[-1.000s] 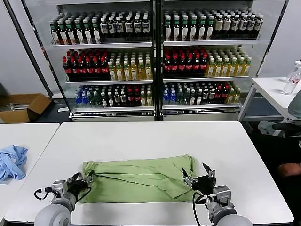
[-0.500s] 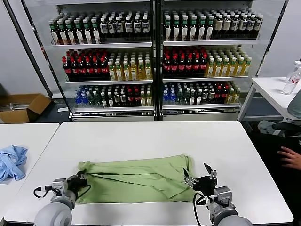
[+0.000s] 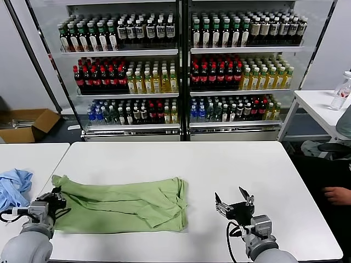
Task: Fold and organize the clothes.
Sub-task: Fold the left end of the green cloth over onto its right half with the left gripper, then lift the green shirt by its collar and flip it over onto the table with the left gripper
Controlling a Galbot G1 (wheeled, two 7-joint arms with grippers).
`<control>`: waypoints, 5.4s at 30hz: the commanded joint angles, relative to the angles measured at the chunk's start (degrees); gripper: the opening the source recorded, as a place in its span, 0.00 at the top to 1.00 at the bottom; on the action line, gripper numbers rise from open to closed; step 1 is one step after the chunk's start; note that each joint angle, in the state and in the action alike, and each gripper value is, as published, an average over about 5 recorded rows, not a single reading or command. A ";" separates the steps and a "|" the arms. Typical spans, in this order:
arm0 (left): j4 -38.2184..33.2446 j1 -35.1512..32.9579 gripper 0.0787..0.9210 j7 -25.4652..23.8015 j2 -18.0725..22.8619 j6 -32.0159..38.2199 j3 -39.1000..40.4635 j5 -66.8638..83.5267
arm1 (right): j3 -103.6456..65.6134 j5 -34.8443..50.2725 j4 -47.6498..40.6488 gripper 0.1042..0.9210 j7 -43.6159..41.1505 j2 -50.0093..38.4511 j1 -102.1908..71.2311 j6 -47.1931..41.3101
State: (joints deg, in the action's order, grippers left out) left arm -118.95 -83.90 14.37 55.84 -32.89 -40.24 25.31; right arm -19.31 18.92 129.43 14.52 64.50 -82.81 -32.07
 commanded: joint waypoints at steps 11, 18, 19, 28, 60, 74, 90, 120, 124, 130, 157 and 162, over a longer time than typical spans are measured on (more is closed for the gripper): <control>-6.17 8.94 1.00 1.75 17.39 -0.22 27.56 14.42 | -0.49 -0.98 -0.29 0.12 0.05 0.41 -0.73 0.00; -2.46 13.56 1.00 3.03 19.24 -0.17 28.94 15.01 | -0.74 -1.19 -0.46 0.12 0.07 0.36 -0.76 -0.01; -2.12 13.99 1.00 3.20 19.35 -0.16 28.98 15.16 | -0.78 -1.19 -0.52 0.12 0.07 0.36 -0.74 -0.01; -0.14 16.29 1.00 4.43 21.72 -0.18 31.51 16.07 | -0.75 -1.42 -0.49 0.12 0.11 0.36 -0.79 -0.05; 1.13 0.33 0.17 1.34 11.90 1.34 11.74 -1.13 | 1.07 -1.20 -1.43 0.12 -0.36 -0.10 1.89 0.05; 5.32 2.99 0.12 0.99 14.24 2.04 16.07 0.01 | 0.88 -1.28 -1.57 0.12 -0.40 0.37 1.53 0.18; 5.99 3.43 0.60 0.85 14.69 1.72 16.10 8.21 | 0.77 -1.36 -0.74 0.12 -0.38 0.57 0.73 0.18; -11.44 -0.20 0.96 -10.72 1.93 -0.29 0.45 14.15 | -0.26 -1.28 -0.15 0.12 -0.44 0.35 0.79 0.34; -16.15 -0.73 0.96 -10.68 14.82 -0.21 21.04 3.59 | -1.31 -1.32 0.21 0.12 -0.43 0.21 -0.17 0.37; -11.46 2.67 0.96 -12.99 24.56 -0.03 34.51 -6.71 | -1.63 -1.49 0.41 0.12 -0.38 0.43 -0.53 0.34; -4.59 10.46 0.64 -10.94 23.95 9.35 27.56 -6.33 | -0.95 -1.08 -1.18 0.12 -0.33 0.19 2.68 -0.02; -6.44 8.59 0.48 -11.25 19.48 11.41 20.80 -6.76 | 0.57 -1.06 -2.59 0.12 -0.39 0.75 4.40 -0.01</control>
State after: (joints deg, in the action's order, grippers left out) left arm -122.20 -73.56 4.70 81.28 -25.61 -12.48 20.15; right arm -19.87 17.84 128.19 14.17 65.02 -80.15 -32.11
